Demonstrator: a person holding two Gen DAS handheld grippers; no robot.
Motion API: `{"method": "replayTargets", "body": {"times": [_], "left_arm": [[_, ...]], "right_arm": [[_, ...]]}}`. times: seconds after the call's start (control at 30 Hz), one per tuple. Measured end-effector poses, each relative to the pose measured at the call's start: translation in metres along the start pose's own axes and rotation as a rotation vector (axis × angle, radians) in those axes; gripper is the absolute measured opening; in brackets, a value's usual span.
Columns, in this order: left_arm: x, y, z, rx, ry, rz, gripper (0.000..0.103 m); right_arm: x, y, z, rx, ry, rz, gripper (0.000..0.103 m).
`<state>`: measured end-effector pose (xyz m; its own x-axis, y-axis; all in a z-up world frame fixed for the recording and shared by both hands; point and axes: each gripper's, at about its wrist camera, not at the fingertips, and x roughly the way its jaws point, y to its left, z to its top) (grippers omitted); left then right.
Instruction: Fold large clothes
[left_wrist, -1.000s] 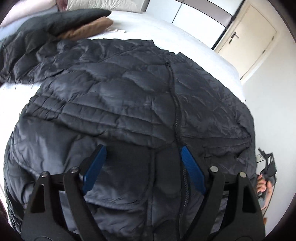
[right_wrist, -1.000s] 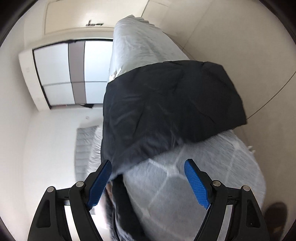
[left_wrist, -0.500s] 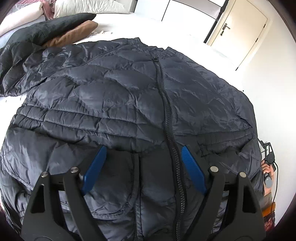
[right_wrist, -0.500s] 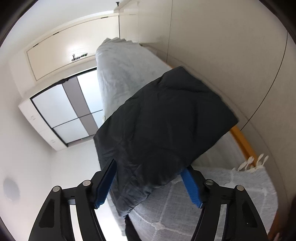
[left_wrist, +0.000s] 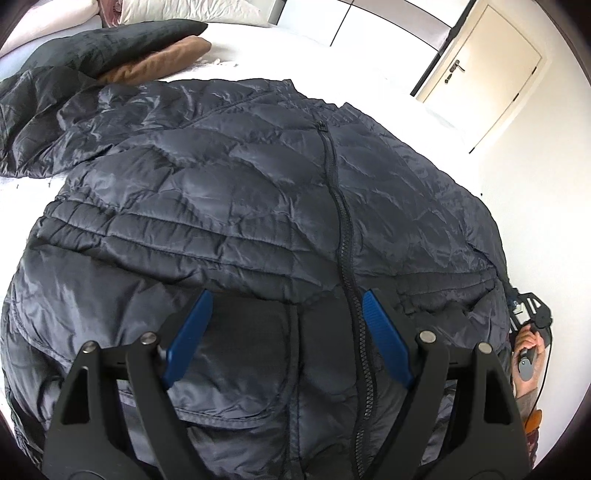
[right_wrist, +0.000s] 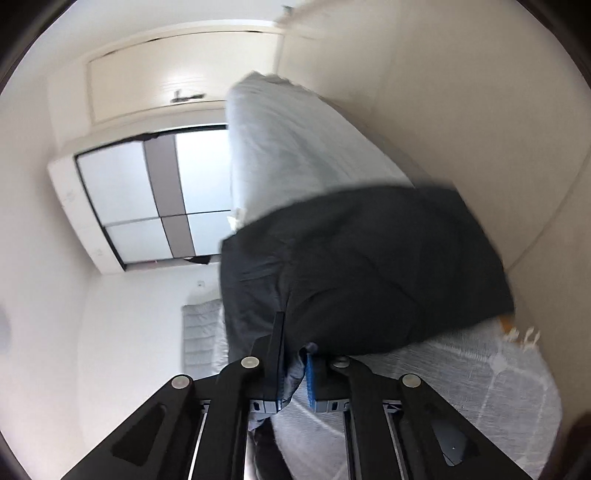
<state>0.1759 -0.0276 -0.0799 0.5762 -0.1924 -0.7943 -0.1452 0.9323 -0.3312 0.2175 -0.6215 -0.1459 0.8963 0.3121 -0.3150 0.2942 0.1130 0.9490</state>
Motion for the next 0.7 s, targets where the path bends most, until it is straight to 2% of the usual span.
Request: {"method": "replayTargets", "body": {"times": [0.1, 0.2, 0.4, 0.53, 0.7], "left_arm": [[-0.005, 0.005, 0.003, -0.021, -0.006, -0.012, 0.084], [-0.011, 0.009, 0.006, -0.04, -0.022, -0.023, 0.084], [-0.018, 0.013, 0.011, -0.072, -0.035, -0.037, 0.084], [-0.023, 0.012, 0.011, -0.059, -0.064, -0.003, 0.084], [-0.029, 0.008, 0.012, -0.02, -0.098, 0.032, 0.084]], "right_arm": [[-0.018, 0.041, -0.008, -0.124, -0.057, 0.01, 0.006], [-0.028, 0.094, -0.03, -0.289, -0.096, 0.02, 0.006], [-0.019, 0.184, -0.11, -0.639, -0.096, -0.018, 0.006], [0.006, 0.223, -0.177, -0.842, -0.039, -0.052, 0.006], [0.065, 0.239, -0.263, -1.037, 0.14, -0.134, 0.006]]}}
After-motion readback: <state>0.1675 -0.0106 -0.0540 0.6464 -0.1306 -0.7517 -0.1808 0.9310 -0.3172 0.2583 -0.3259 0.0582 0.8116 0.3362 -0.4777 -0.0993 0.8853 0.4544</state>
